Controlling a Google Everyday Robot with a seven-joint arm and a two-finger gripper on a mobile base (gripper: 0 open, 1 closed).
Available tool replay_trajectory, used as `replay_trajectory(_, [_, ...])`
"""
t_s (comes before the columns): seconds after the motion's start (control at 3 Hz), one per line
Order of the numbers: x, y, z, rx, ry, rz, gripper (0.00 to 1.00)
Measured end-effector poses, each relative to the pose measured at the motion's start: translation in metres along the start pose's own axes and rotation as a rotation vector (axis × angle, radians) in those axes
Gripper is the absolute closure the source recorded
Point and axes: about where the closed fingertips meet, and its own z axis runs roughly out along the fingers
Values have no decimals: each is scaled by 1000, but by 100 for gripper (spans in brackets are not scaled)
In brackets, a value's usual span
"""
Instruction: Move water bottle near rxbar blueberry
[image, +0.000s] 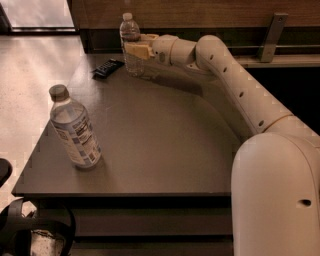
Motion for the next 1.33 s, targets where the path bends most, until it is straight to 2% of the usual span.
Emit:
replay_trajectory(0.33, [-1, 0, 0, 1, -1, 0, 100])
replay_trajectory(0.67, [-2, 0, 0, 1, -1, 0, 84])
replay_trajectory(1.33, [-3, 0, 0, 0, -1, 0, 38])
